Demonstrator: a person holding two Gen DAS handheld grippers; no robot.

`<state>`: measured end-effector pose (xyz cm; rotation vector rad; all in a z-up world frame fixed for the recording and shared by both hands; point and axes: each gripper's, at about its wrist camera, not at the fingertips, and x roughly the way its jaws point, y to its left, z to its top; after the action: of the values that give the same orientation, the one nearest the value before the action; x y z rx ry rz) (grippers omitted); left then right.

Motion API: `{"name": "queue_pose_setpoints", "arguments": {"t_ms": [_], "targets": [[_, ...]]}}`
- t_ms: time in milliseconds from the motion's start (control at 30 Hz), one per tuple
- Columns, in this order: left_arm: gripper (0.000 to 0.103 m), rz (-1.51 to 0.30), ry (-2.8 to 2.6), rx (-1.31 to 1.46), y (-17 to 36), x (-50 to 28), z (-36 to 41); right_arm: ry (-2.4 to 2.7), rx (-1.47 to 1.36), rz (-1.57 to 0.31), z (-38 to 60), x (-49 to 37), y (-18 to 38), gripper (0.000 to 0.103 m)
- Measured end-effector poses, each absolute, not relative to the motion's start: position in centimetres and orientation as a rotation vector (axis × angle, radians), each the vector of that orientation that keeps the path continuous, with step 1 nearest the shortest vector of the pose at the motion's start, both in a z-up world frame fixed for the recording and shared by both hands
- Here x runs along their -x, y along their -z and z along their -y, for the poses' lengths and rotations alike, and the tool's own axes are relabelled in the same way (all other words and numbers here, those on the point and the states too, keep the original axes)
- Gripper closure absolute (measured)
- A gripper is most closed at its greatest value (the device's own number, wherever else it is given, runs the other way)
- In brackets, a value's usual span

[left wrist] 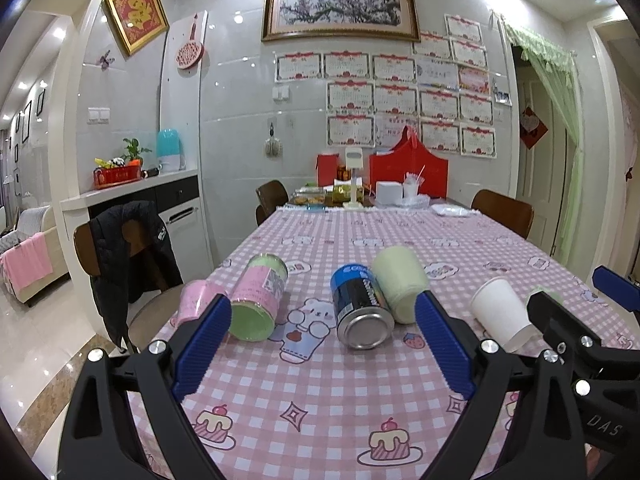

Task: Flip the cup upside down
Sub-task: 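Move the right gripper toward the blue CoolTowel can lying on its side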

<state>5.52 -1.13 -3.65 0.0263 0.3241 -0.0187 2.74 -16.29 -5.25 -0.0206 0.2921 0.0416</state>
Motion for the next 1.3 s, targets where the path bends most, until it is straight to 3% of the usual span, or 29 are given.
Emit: {"name": "queue_pose_setpoints", "arguments": {"t_ms": [300,1300], "targets": [[0.012,-0.565,0.180,0.075,7.6,-11.2,-0.2,-0.056,-0.033,-0.441,17.4,-6.9,7.4,0.008],[0.012,-0.793,0.123,-0.079,12.3,-24.3,4.7,-0.014,-0.095,-0.571,19.7,-15.3,9.5,0.008]]}}
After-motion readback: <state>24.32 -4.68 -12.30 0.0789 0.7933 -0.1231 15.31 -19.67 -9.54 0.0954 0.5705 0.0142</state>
